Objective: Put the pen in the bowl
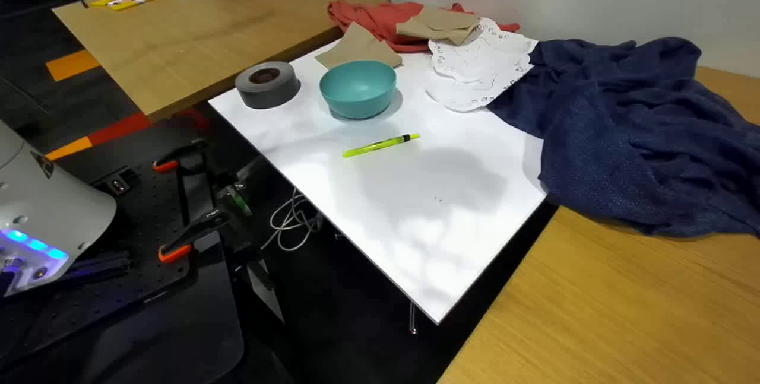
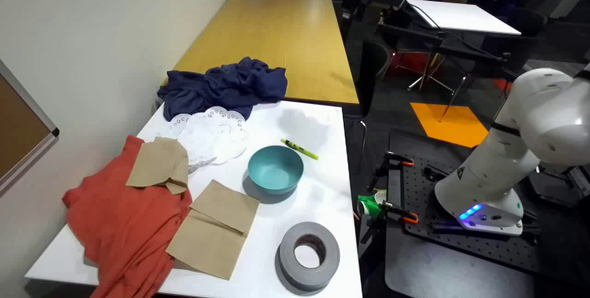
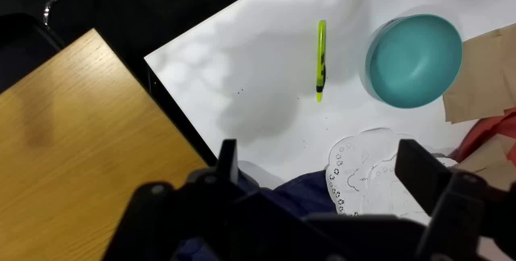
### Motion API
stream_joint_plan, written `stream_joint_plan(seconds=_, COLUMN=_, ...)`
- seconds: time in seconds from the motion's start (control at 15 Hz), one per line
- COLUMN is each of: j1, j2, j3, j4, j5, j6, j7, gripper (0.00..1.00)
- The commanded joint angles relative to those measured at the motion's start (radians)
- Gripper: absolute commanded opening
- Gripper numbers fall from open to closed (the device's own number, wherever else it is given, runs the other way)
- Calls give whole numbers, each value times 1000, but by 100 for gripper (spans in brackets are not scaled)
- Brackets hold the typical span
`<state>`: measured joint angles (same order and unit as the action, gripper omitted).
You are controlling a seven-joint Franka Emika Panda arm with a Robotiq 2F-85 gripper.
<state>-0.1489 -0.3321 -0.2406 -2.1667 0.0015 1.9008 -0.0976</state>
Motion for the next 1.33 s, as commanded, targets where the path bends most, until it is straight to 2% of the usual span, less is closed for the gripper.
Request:
stream_joint_plan(seconds=0.0, j1=-12, j2=2, j3=10, j4=2, j5=4, j6=-2, j7=-3, gripper=100)
stream_joint_plan(seconds=0.6, j1=-7, j2=6, j3=16, j4=-13, j5=-2, j6=23, j7=-9, gripper=100)
stream_joint_plan(seconds=1.0, j1=13, j2=58, j3=58, j4=-118, j5=-2, j6=206, j7=-4, gripper=100)
stream_joint_plan(seconds=1.27, j1=32, j2=154, j3=89, j4=-171, j5=4, j6=334, j7=1, gripper=100)
